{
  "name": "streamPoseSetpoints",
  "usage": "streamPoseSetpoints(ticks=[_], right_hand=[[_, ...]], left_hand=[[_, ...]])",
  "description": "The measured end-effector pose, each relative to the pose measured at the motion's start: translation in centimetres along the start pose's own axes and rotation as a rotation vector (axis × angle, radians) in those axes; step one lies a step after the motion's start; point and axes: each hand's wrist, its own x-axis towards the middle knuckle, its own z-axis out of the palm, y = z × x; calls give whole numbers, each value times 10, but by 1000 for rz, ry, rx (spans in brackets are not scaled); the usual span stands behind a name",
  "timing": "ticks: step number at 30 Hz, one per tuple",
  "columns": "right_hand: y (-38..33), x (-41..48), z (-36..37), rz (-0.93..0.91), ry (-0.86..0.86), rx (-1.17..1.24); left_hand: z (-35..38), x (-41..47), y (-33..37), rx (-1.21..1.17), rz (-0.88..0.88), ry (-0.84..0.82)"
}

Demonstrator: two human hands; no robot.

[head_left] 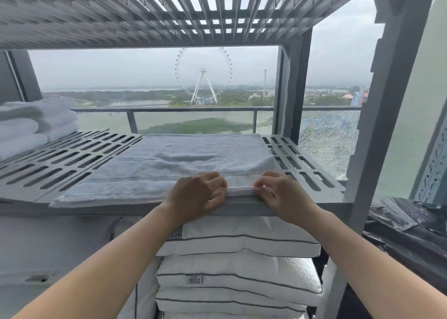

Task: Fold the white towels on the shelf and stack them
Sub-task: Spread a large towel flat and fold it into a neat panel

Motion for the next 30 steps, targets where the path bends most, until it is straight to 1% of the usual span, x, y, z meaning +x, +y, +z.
streamPoseSetpoints(ticks=[3, 5, 9, 12, 16, 19, 21, 23, 25, 27, 30], right_hand=[[-2, 0, 3, -33, 64, -47], [-3, 1, 5, -47, 56, -102], [-5, 7, 4, -77, -80, -155], [-7, 15, 1, -122, -169, -189], [-3, 29, -8, -121, -260, -93], [6, 38, -13, -93, -342, 15], [10, 43, -14, -18, -389, 105], [15, 51, -12, 57, -357, 158], [24, 59, -10, 102, -291, 127], [33, 65, -9, 126, -255, 61], [42, 72, -4, 124, -264, 3]], left_hand=[[0, -2, -3, -36, -68, -7], [-1, -4, -7, -53, -115, -10], [2, -5, -4, -43, -142, -20], [1, -3, -1, -87, -212, -46], [-2, 5, -2, -146, -312, -154], [-3, 12, 1, -121, -291, -226], [-1, 14, 4, -142, -259, -236], [1, 14, 6, -148, -240, -226], [4, 17, 8, -136, -245, -236], [6, 23, 13, -114, -233, -297], [12, 27, 21, -110, -196, -400]])
